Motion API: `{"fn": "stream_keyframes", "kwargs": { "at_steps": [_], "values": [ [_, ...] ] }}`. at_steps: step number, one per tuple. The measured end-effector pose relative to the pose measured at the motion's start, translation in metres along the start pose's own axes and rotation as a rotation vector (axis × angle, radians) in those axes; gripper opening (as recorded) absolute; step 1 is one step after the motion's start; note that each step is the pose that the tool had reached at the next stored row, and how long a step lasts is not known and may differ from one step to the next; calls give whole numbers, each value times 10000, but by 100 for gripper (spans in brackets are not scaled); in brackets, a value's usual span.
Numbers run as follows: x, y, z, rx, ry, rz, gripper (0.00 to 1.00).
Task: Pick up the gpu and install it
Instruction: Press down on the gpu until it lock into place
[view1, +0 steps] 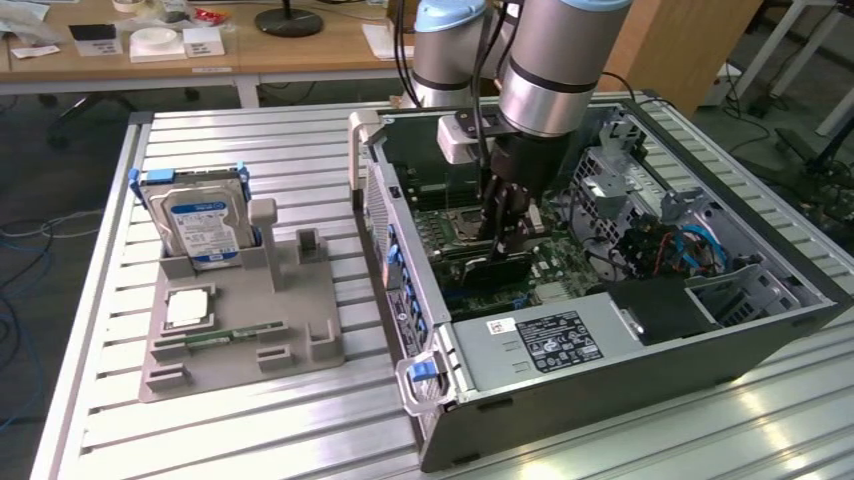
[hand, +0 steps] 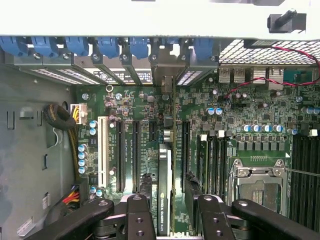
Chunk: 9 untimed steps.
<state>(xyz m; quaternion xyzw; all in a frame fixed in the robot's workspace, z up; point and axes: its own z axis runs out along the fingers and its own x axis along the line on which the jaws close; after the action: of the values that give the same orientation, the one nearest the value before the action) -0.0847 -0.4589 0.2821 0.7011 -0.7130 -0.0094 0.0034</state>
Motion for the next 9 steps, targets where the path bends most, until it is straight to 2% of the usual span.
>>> {"fn": "stream_keyframes", "kwargs": {
  "at_steps": [6, 7, 9],
  "values": [
    [0, 0, 0, 0, 0, 0, 40],
    [0, 0, 0, 0, 1, 0, 38],
    [0, 0, 0, 0, 0, 0, 26]
  ]
}}
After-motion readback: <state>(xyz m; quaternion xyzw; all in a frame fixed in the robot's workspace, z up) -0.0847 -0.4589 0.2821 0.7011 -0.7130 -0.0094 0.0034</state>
